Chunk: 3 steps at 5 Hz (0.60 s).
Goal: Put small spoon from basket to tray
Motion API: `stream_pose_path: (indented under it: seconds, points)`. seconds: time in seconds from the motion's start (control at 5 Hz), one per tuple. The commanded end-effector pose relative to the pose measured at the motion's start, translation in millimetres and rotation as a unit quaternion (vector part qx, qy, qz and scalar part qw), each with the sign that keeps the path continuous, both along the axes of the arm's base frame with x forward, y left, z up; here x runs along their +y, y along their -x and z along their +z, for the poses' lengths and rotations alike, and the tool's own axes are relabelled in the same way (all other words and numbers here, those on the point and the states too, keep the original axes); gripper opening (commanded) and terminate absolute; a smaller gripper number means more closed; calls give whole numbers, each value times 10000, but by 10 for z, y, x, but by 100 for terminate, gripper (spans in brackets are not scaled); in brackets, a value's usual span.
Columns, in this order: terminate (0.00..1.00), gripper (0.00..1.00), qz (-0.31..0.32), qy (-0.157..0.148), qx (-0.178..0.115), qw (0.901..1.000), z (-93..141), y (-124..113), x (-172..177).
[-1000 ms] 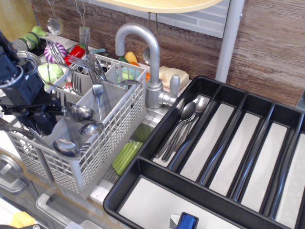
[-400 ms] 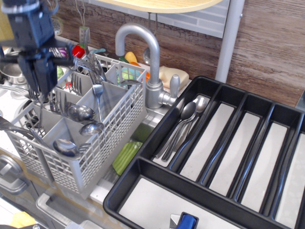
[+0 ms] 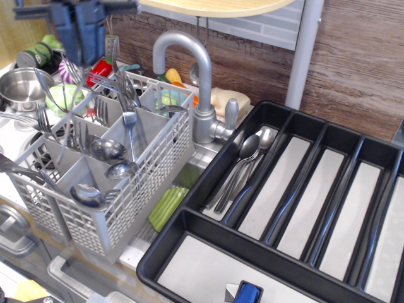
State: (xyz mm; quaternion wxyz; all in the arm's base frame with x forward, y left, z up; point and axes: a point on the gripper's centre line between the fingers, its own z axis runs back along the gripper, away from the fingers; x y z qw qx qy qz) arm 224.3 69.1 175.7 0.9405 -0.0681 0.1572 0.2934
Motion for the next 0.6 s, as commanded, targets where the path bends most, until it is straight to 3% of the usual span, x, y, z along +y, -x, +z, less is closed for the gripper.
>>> stream_pose_path:
  seconds: [0.0, 0.2, 0.4]
  points:
    - [0, 0, 1070, 740, 82, 9915, 294, -238, -328]
    - [0, 0, 1506, 953, 152, 9839, 261, -358, -446]
    - [0, 0, 1789, 790, -74, 9807, 87, -479, -632]
